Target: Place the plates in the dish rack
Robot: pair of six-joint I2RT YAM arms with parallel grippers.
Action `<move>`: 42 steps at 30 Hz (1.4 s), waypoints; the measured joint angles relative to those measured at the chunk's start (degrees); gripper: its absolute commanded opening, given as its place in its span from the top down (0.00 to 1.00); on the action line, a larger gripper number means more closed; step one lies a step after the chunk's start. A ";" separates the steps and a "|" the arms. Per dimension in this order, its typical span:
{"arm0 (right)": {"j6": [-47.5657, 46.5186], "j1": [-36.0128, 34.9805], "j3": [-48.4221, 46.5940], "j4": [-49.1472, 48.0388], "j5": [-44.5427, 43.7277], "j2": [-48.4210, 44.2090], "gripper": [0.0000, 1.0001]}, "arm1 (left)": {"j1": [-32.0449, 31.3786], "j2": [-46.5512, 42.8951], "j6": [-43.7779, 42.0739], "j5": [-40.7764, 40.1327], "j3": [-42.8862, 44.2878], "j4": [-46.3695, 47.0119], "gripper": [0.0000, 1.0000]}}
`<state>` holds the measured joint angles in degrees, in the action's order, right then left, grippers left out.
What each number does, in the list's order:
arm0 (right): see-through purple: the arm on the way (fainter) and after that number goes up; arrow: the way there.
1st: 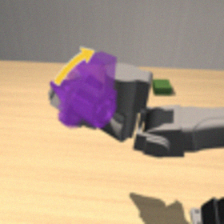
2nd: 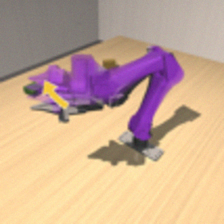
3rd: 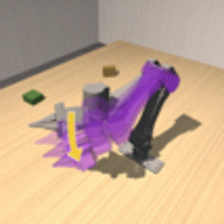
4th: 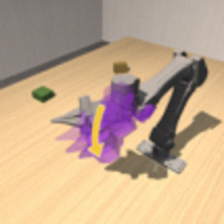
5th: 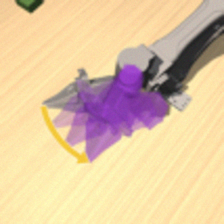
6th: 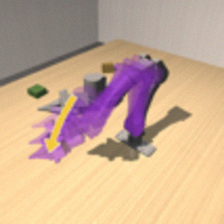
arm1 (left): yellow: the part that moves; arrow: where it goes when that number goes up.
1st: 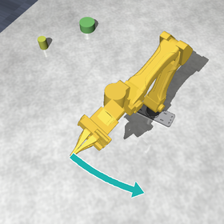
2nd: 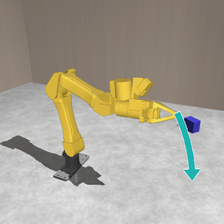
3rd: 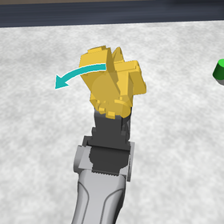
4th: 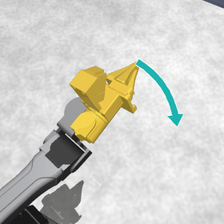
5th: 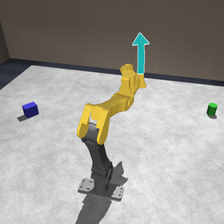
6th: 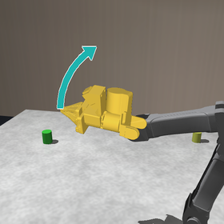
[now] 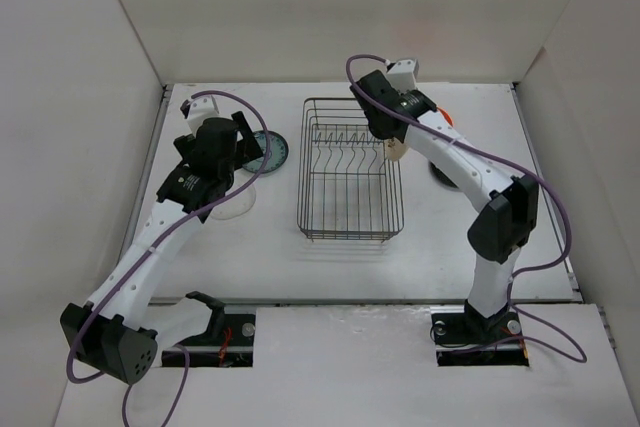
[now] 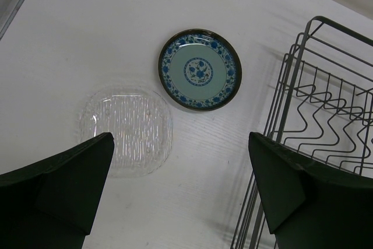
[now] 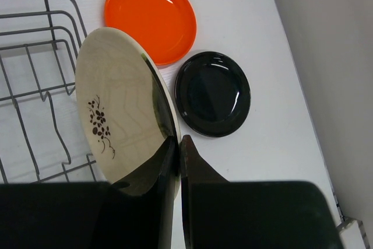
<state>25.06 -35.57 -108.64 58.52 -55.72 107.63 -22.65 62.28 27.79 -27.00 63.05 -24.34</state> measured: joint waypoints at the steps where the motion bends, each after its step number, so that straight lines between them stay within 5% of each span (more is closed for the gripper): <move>1: -0.09 0.33 0.00 -0.09 0.00 0.00 1.00 | 0.00 0.00 0.02 0.00 0.00 0.00 0.00; 20: -1.97 0.57 -1.95 -2.51 0.92 5.35 0.98 | 0.00 -0.85 0.00 -0.24 0.00 -0.02 0.00; 22: -1.99 0.35 -2.01 -2.78 0.98 5.81 0.73 | 0.00 -0.87 0.00 -0.24 0.00 0.00 0.00; 26: -2.80 0.09 -2.29 -3.26 0.94 7.19 0.55 | 0.00 -0.87 0.00 -0.24 0.00 0.00 0.00; 30: -3.08 -0.44 -2.60 -3.50 1.29 8.24 0.44 | 0.00 -0.87 0.00 -0.24 0.00 0.00 0.00; 34: -3.15 -0.90 -3.21 -3.74 1.36 8.26 0.43 | 0.00 -0.87 0.00 -0.24 0.00 -0.02 0.00; 35: -3.15 -0.90 -3.45 -3.80 1.36 8.22 0.33 | 0.00 -0.87 0.00 -0.24 0.00 -0.02 0.00; 38: -2.97 -0.90 -3.58 -4.00 1.64 7.37 0.26 | 0.00 -0.98 0.00 -0.24 0.00 -0.02 0.00; 42: -3.26 0.31 1.51 -7.34 6.03 -0.24 0.19 | 0.00 -1.29 -0.04 -0.24 0.00 -0.02 0.00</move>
<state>21.80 -35.27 -107.13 51.18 -49.69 107.39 -22.65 60.99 27.75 -27.24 63.05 -24.36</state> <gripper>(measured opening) 0.788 0.997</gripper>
